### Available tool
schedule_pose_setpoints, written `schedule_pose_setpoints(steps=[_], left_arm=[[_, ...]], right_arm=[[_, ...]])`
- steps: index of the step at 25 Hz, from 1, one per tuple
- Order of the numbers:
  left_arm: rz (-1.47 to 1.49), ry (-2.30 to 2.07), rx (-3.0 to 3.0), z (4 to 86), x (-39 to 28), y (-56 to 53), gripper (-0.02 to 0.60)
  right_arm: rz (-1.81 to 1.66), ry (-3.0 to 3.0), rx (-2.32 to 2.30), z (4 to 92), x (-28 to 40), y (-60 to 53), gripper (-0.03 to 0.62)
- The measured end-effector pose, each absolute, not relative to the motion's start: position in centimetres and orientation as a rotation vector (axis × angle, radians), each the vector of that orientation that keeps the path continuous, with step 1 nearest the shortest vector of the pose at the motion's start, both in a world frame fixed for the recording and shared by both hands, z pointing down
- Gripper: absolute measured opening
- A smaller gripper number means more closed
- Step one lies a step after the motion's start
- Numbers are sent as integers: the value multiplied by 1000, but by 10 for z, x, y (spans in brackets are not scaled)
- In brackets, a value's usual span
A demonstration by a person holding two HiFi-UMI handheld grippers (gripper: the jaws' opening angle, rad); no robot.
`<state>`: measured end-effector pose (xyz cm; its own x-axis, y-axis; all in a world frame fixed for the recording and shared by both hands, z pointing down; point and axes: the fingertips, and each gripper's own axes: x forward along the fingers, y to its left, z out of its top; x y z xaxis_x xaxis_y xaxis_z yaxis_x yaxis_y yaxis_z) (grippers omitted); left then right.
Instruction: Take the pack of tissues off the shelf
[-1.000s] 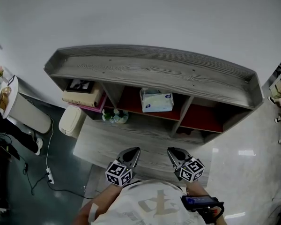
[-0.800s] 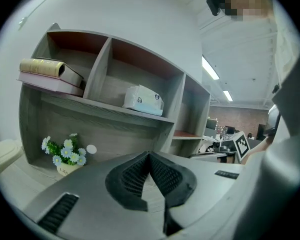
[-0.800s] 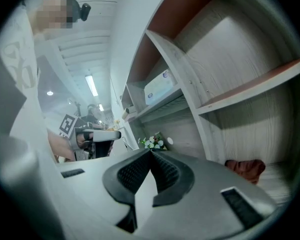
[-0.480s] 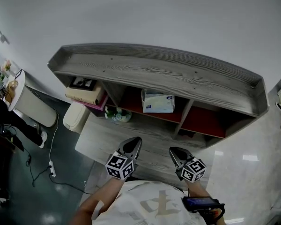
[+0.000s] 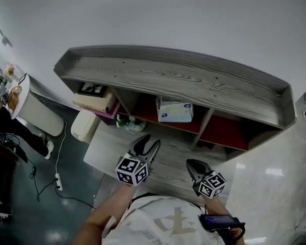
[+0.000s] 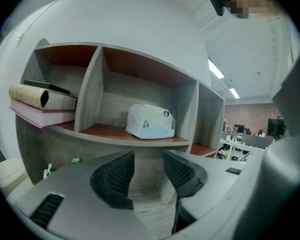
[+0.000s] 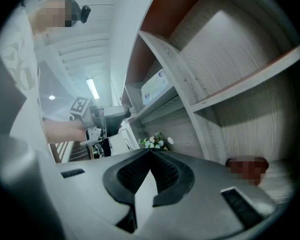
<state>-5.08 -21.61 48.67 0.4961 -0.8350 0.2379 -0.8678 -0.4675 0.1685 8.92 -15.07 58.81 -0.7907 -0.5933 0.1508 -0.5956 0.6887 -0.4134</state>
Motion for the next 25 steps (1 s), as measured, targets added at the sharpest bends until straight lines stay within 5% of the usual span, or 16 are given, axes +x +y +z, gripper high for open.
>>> schedule_pose_setpoints(steps=[25], left_arm=[[177, -1475, 2540, 438, -34, -280, 222]], right_arm=[[715, -2856, 1000, 592, 89, -154, 5]])
